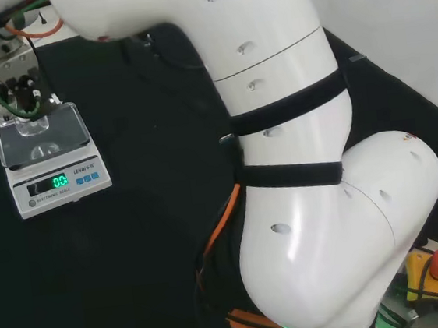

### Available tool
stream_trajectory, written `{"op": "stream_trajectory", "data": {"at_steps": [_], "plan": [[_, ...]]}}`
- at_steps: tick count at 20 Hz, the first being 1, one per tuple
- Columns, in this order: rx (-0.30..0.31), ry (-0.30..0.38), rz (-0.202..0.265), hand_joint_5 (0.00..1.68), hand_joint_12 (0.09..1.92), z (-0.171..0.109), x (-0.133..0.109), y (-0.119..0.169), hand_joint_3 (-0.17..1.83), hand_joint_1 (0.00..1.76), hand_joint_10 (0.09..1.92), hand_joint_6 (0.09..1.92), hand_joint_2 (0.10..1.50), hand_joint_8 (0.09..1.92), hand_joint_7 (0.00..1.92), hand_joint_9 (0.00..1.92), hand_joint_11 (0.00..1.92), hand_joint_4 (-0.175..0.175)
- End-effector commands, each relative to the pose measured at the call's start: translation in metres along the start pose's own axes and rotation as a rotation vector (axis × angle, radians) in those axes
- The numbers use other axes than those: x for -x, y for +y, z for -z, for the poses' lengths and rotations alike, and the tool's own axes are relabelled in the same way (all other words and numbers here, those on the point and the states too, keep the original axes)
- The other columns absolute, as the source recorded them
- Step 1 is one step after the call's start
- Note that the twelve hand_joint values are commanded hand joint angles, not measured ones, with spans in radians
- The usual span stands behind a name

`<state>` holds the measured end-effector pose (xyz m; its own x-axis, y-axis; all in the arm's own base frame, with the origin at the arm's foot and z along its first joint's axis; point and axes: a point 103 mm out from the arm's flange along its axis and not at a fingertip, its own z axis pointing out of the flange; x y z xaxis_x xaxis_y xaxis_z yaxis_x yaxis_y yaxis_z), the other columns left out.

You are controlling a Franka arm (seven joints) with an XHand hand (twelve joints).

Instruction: Put the beaker on the electronic balance.

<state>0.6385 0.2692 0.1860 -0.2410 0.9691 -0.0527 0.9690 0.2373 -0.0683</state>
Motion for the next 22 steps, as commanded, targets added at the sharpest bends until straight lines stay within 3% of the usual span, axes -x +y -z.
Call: {"op": "stream_trajectory", "data": {"at_steps": [1,6,10,12,15,22], "plan": [[-0.037,0.001,0.011,1.30,1.00,-0.029,-0.004,0.013,0.22,1.12,0.46,0.48,0.86,0.79,0.93,1.27,1.10,0.175],[-0.050,0.049,0.007,1.29,1.01,-0.029,-0.003,0.014,0.22,1.12,0.46,0.49,0.86,0.79,0.91,1.26,1.08,0.175],[-0.033,0.071,0.016,0.88,1.14,-0.036,0.009,0.006,0.47,1.04,0.58,0.85,0.60,0.85,0.80,1.11,0.91,0.089],[-0.019,0.051,0.040,0.63,1.21,-0.030,0.014,0.002,0.59,1.00,0.68,0.91,0.52,0.89,0.69,1.00,0.81,0.043],[-0.015,0.042,0.043,0.38,1.29,-0.014,0.012,-0.002,0.59,0.91,0.78,0.78,0.48,0.90,0.54,0.84,0.67,0.008],[0.011,0.096,0.068,0.21,1.41,0.028,0.021,-0.012,0.28,0.56,0.85,0.37,0.56,0.83,0.32,0.53,0.35,-0.008]]}}
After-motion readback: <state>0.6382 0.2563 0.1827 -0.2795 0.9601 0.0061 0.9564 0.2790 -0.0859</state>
